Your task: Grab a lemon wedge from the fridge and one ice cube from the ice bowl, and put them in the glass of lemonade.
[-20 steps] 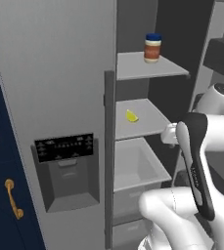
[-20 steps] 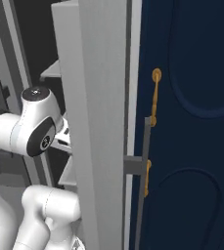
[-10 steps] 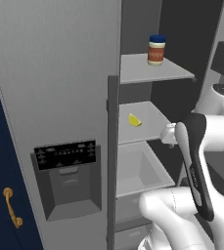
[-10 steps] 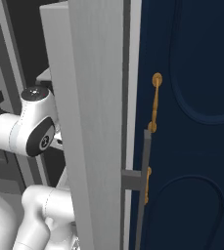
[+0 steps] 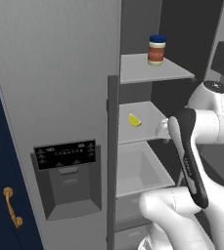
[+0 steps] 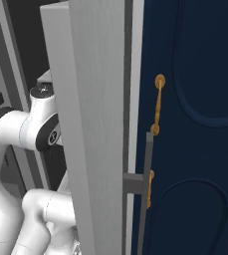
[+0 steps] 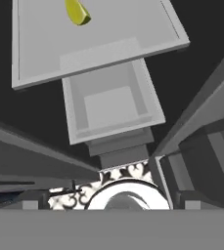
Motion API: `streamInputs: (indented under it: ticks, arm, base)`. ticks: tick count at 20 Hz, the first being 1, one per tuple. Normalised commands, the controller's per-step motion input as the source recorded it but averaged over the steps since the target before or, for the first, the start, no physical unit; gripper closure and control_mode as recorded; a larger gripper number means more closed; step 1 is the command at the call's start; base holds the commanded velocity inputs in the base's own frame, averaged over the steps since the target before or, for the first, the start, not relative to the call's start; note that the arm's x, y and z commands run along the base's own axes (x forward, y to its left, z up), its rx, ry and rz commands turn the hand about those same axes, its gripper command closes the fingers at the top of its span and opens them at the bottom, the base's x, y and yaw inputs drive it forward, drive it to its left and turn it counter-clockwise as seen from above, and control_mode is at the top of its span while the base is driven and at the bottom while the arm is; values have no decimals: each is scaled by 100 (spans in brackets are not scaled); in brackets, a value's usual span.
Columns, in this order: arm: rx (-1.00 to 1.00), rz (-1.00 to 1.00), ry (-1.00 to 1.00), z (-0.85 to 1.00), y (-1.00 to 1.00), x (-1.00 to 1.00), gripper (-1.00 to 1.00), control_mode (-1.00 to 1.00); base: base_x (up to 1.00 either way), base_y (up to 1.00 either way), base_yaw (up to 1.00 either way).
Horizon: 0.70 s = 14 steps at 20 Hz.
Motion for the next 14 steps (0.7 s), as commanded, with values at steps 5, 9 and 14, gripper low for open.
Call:
streamInputs:
  ticks: [5,9,14]
  arm:
    - [0,0,7,-1,0,58,-100,-100]
    - [0,10,29,3,6,55,-100,-100]
    - [-1,18,-16,52,10,-3,-100,-100]
  base:
    - [0,0,0]
    - [0,0,0]
    - [0,0,0]
